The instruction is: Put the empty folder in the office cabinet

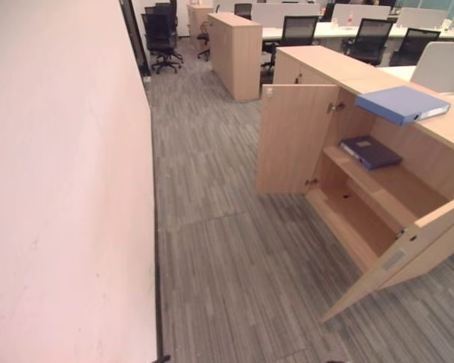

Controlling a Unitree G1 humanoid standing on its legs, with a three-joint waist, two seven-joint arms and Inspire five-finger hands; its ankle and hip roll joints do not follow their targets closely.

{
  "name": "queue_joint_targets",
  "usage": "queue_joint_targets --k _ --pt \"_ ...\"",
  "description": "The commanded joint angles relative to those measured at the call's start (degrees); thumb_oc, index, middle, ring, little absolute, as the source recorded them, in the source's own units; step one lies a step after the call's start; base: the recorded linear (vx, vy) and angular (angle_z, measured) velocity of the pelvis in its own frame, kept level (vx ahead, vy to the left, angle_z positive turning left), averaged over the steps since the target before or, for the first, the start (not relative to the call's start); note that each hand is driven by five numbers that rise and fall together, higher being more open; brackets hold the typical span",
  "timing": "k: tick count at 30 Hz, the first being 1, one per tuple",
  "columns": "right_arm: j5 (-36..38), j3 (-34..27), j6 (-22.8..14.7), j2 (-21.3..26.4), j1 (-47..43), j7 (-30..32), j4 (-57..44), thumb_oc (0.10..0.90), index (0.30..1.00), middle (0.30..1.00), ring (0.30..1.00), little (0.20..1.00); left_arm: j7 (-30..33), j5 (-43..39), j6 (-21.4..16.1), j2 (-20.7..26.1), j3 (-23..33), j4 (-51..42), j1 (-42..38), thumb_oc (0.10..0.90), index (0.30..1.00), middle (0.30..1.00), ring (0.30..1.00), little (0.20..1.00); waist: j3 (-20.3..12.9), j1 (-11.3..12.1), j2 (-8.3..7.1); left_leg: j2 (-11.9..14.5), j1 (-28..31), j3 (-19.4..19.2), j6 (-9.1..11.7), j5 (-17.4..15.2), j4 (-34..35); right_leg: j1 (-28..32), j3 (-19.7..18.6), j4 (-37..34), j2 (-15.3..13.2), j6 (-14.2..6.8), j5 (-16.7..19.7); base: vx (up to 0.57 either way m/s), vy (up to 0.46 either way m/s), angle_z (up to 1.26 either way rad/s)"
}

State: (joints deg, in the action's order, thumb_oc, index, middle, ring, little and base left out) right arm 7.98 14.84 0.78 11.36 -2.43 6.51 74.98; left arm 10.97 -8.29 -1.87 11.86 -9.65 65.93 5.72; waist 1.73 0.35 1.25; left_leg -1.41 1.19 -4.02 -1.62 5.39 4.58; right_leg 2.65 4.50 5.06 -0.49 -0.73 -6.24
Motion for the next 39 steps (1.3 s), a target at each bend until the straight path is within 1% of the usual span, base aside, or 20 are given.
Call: queue_joint_targets --k 1,2,5,9,11,16,17,21,29,39 --pt "0.17 1.58 0.63 -0.87 -0.72 0.06 2.44 0.800 0.900 0.900 0.900 0.900 0.14 -4.62 -1.86 -1.01 3.10 0.80 -3.56 0.800 0.900 0.900 0.900 0.900 1.58 0.66 -2.16 -2.02 4.28 -1.23 1.11 -6.96 0.42 1.28 0.92 -10.06 -3.43 -4.74 9.82 0.00 0.000 0.00" --pt "0.02 1.70 0.89 -0.76 -0.68 -0.31 2.49 0.800 0.900 0.900 0.900 0.900 -0.43 -6.22 -1.90 -1.07 3.78 1.05 -3.53 0.800 0.900 0.900 0.900 0.900 1.51 0.60 -2.14 -1.94 4.43 -1.27 1.13 -6.98 0.42 1.43 0.92 -10.06 -3.36 -4.66 9.76 0.01 -0.008 0.04" --pt "-0.76 2.16 1.08 -0.69 -0.60 -0.63 2.20 0.800 0.900 0.900 0.900 0.900 -0.66 -7.20 -1.92 -1.15 4.41 0.44 -3.28 0.800 0.900 0.900 0.900 0.900 1.41 0.63 -2.15 -1.92 4.59 -1.15 1.13 -7.02 0.42 1.64 0.86 -10.06 -3.26 -4.55 9.66 0.00 0.000 0.00" --pt "-4.15 3.84 1.73 -0.36 -0.55 -1.41 2.11 0.800 0.900 0.900 0.900 0.900 -2.53 -10.82 -1.83 -1.39 5.51 1.21 -3.46 0.800 0.900 0.900 0.900 0.900 1.32 0.76 -2.19 -1.88 4.83 -0.80 1.19 -7.05 0.42 2.00 1.18 -10.06 -3.10 -4.35 9.43 0.00 0.000 0.00" --pt "-4.44 3.98 1.75 -0.32 -0.48 -1.66 2.07 0.800 0.900 0.900 0.900 0.900 -3.00 -10.79 -1.76 -1.42 5.41 1.37 -3.52 0.800 0.900 0.900 0.900 0.900 1.28 0.77 -2.19 -1.86 4.89 -0.77 1.21 -7.06 0.42 2.13 1.20 -10.06 -3.05 -4.33 9.37 0.00 0.000 0.00" --pt "-5.14 4.31 1.89 -0.19 -0.50 -2.24 2.76 0.800 0.900 0.900 0.900 0.900 -4.04 -7.17 -1.18 -1.41 3.53 3.63 -4.17 0.800 0.900 0.900 0.900 0.900 1.16 0.49 -1.97 -1.71 5.08 -0.72 1.25 -7.11 0.42 2.42 1.26 -10.06 -2.93 -4.18 9.14 0.00 0.000 0.00" --pt "-5.63 4.33 2.01 -0.04 -0.73 -2.45 3.76 0.800 0.900 0.900 0.900 0.900 -4.60 -4.76 -0.84 -1.62 1.80 4.82 -4.62 0.800 0.900 0.900 0.900 0.900 1.12 0.27 -1.67 -1.66 5.25 -0.73 1.30 -7.23 0.42 2.56 1.16 -10.06 -2.88 -4.12 9.04 0.00 0.000 0.00" --pt "-5.91 4.25 2.08 0.36 -1.02 -2.60 4.27 0.800 0.900 0.900 0.900 0.900 -5.10 -2.73 -0.80 -1.59 0.20 3.58 -4.20 0.800 0.900 0.900 0.900 0.900 1.26 0.24 -1.34 -1.63 5.42 -0.55 1.32 -7.25 0.42 2.73 1.27 -10.06 -2.72 -3.99 8.94 0.00 0.000 0.00" --pt "-5.97 4.30 2.08 0.66 -1.43 -2.62 4.43 0.800 0.900 0.900 0.900 0.900 -5.76 -2.11 -0.55 -1.73 -0.70 4.53 -4.38 0.800 0.900 0.900 0.900 0.900 1.44 0.22 -1.22 -1.38 5.51 -0.12 1.47 -7.21 0.42 2.96 1.55 -10.06 -2.48 -3.74 8.59 0.00 0.000 0.00" --pt "-5.86 4.91 2.31 0.72 -1.43 -3.52 4.29 0.800 0.900 0.900 0.900 0.900 -6.58 -2.11 0.02 -1.63 -0.37 8.07 -5.44 0.800 0.900 0.900 0.900 0.900 1.60 -0.31 -1.35 -0.86 6.17 -0.04 1.62 -7.49 0.42 3.80 1.37 -10.06 -2.15 -3.21 8.14 0.03 -0.026 0.02"
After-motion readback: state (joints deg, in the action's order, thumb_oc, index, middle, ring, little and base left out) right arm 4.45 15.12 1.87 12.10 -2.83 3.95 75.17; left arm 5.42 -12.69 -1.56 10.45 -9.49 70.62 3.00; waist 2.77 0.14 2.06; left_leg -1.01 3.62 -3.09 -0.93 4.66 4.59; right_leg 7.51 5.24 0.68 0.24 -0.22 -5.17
